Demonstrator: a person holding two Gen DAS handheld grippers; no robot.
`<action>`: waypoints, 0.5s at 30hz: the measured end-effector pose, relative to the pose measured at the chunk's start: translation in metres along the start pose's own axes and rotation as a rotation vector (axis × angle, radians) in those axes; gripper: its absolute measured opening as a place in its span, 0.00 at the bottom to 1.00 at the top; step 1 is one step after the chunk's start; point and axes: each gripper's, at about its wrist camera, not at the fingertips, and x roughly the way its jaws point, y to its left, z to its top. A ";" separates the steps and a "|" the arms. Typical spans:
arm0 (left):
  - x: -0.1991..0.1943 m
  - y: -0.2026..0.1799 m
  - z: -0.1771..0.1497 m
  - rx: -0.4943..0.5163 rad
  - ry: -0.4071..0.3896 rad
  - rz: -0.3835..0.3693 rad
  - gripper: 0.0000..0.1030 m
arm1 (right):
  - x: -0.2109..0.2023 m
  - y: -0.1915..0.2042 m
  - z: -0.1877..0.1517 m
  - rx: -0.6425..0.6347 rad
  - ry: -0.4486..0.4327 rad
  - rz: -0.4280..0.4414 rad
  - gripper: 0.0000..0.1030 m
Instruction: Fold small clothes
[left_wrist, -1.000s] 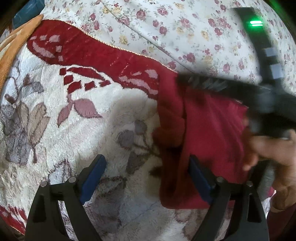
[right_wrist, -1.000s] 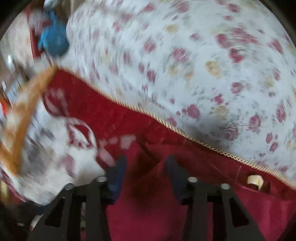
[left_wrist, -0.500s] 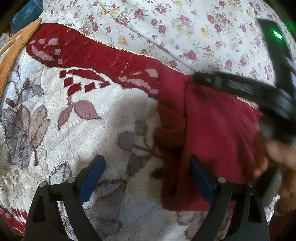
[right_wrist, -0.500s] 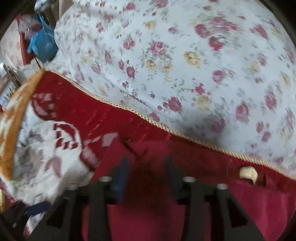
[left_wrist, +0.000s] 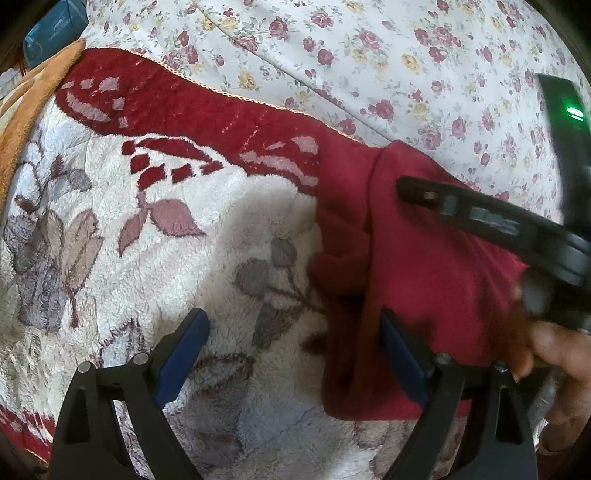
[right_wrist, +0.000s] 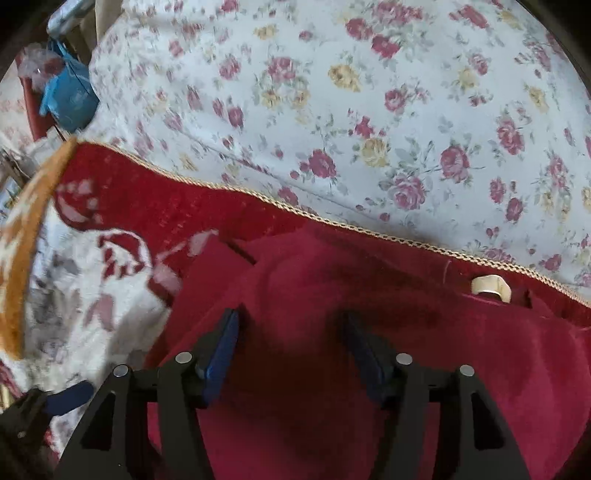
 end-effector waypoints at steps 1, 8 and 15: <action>0.000 0.000 0.000 0.001 0.001 -0.001 0.89 | -0.007 -0.003 -0.004 -0.004 -0.016 -0.006 0.64; -0.002 0.004 0.000 -0.027 0.004 -0.014 0.89 | -0.058 -0.071 -0.051 0.062 -0.071 -0.081 0.64; -0.001 0.001 -0.001 -0.024 -0.008 0.017 0.91 | -0.111 -0.189 -0.089 0.307 -0.148 -0.222 0.65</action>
